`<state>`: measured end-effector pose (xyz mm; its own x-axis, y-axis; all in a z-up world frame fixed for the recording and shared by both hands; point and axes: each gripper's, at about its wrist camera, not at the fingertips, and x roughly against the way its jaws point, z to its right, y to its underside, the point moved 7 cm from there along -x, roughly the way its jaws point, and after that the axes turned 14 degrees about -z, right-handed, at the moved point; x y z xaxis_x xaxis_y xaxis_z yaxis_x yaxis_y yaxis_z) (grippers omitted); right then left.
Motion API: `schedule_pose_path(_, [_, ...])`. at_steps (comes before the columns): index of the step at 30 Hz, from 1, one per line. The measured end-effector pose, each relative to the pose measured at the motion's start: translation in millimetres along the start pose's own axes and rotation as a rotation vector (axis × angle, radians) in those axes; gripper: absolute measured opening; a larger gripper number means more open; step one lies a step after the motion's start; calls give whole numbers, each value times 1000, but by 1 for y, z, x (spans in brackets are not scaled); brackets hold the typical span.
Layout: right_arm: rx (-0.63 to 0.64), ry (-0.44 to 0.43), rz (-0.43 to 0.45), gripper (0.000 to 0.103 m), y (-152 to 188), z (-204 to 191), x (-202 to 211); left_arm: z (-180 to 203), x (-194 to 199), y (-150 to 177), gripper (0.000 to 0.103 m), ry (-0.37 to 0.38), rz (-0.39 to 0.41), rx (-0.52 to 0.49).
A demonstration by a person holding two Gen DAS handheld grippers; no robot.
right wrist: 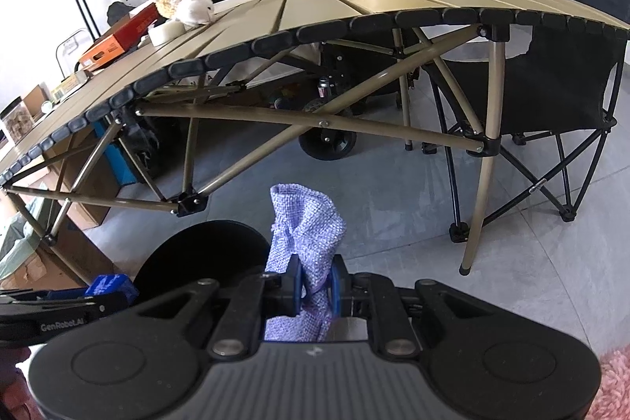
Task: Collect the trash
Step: 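Move the left gripper holding the tissue pack over the bin opening, then open the left gripper to drop the tissue pack into the bin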
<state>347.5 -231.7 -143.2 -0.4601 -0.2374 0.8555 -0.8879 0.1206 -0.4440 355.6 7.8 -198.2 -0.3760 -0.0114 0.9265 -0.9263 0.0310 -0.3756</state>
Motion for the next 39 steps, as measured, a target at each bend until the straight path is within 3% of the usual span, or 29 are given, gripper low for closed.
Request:
schedule_pose_path(23, [-37, 25, -29, 14, -8, 9, -15, 33, -31, -27, 52, 40, -105, 14])
schedule_pose_path(25, [-38, 26, -29, 14, -8, 10, -15, 34, -31, -27, 61, 32, -104, 12])
schedule_pose_path(26, [-38, 26, -29, 14, -7, 10, -16, 34, -30, -27, 75, 28, -100, 13])
schedule_pose_path(29, [-40, 27, -28, 14, -7, 11, -17, 32, -26, -29, 102, 5, -80, 27])
schedule_pose_path(39, [-23, -16, 20, 14, -13, -6, -9, 12, -18, -27, 102, -6, -69, 63])
